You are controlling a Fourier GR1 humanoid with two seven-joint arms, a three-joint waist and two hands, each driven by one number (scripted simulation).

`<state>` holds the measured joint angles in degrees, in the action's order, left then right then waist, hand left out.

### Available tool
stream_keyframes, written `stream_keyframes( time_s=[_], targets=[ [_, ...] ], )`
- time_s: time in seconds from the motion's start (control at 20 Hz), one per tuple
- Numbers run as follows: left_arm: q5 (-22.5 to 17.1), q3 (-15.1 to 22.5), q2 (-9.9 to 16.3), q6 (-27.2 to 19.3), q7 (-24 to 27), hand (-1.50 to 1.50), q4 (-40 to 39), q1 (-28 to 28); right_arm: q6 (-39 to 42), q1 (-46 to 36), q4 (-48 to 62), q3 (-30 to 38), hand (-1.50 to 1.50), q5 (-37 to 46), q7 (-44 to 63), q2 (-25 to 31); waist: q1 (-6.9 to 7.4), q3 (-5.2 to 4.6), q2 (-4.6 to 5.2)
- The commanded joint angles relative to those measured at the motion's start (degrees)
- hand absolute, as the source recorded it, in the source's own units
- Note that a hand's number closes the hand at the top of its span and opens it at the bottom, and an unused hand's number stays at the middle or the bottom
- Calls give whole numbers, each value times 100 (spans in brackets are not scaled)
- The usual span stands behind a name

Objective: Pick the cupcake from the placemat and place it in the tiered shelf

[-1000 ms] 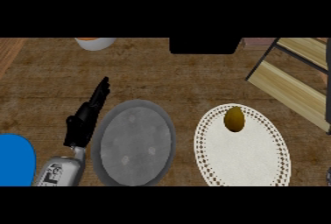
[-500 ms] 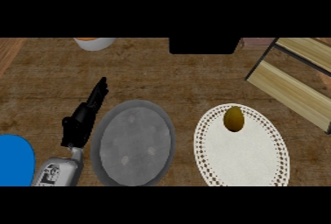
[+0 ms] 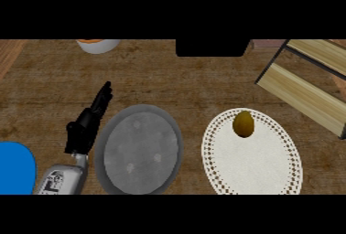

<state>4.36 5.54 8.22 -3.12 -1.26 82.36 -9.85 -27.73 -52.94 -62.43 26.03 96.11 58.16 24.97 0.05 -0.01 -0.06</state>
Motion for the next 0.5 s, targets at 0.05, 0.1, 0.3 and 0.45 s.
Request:
stream_keyframes(
  time_s=[0.05, 0.1, 0.3, 0.45],
  targets=[
    [68, 31, -109, -56, -126, 0, 22, -69, -22, 360, -1044, 31, -150, -341, 320, -321, -61, 0, -23],
    [-33, -175, 113, 144, 292, 0, -292, 48, -37, 216, -1064, 11, -150, -424, 241, -314, -39, -2, -10],
    [14, 32, -17, 105, -420, 0, 436, 26, -16, -209, -763, 60, -150, -728, 119, -92, 51, 1, -1],
    [134, -32, -116, 24, -60, 0, -93, -81, -190, -112, -673, 81, -150, -1231, -122, -63, 31, 1, 13]
  ],
)
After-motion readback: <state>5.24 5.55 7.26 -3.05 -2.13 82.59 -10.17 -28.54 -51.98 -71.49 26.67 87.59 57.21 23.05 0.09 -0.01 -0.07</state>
